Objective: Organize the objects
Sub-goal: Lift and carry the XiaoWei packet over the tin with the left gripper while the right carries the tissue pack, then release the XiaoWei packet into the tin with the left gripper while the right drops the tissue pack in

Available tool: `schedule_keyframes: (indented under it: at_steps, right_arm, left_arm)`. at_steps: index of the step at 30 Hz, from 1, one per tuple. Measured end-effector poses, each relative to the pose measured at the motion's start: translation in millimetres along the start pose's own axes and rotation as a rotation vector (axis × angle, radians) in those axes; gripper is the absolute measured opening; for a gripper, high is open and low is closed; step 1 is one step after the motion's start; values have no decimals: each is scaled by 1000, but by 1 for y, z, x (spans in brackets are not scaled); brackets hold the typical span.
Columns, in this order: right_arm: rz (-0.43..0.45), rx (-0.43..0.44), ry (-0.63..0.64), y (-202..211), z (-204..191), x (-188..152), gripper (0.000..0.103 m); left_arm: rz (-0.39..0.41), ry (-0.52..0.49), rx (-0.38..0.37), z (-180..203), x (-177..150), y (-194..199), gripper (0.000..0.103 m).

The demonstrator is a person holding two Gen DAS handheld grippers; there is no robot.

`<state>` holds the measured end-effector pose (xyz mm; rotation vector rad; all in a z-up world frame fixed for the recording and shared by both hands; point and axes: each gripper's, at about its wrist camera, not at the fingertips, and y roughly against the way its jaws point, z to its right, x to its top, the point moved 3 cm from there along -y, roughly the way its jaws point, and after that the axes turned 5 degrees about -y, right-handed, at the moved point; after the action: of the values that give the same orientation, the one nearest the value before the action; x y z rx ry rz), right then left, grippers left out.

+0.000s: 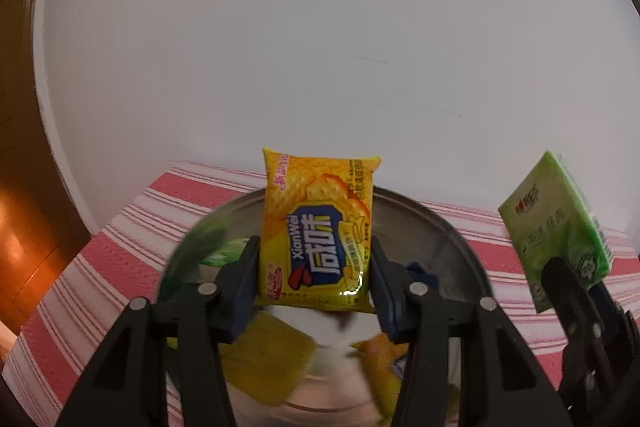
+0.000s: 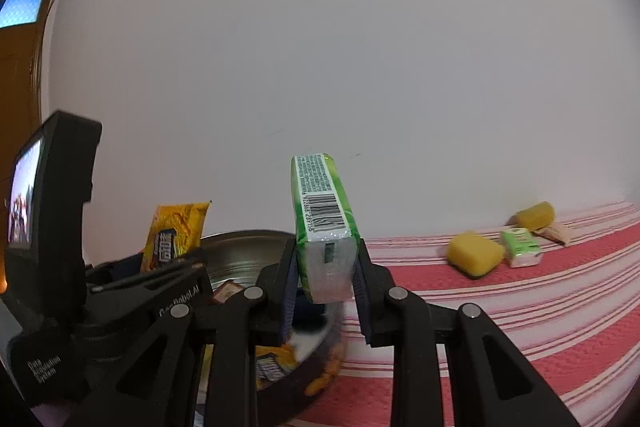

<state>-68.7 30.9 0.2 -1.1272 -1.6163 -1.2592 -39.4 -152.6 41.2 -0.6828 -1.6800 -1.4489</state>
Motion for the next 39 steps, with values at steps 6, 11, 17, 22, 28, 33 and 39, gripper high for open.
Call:
schedule_keyframes:
  at_steps: [6,11,17,22,28,33,39]
  right_arm:
    - [-20,38,9,-22,-18,-1,28]
    - [-26,58,16,-34,-28,-2,28]
    - [-40,56,21,-42,-38,-6,28]
    - [-42,25,68,-49,-34,-15,28]
    - [-54,17,99,-56,-33,-18,28]
    - [-76,52,101,-53,-41,-19,28]
    - [-112,126,79,-49,-50,-23,35]
  left_arm:
    - [-31,21,32,-22,0,-14,49]
    - [-53,26,56,-31,-2,-21,49]
    - [-96,9,101,-37,-5,-30,49]
    - [-116,-25,155,-38,-8,-37,49]
    - [-147,-49,170,-37,-13,-44,49]
    - [-161,-72,179,-29,-13,-41,49]
    - [-168,-70,164,-23,-13,-36,56]
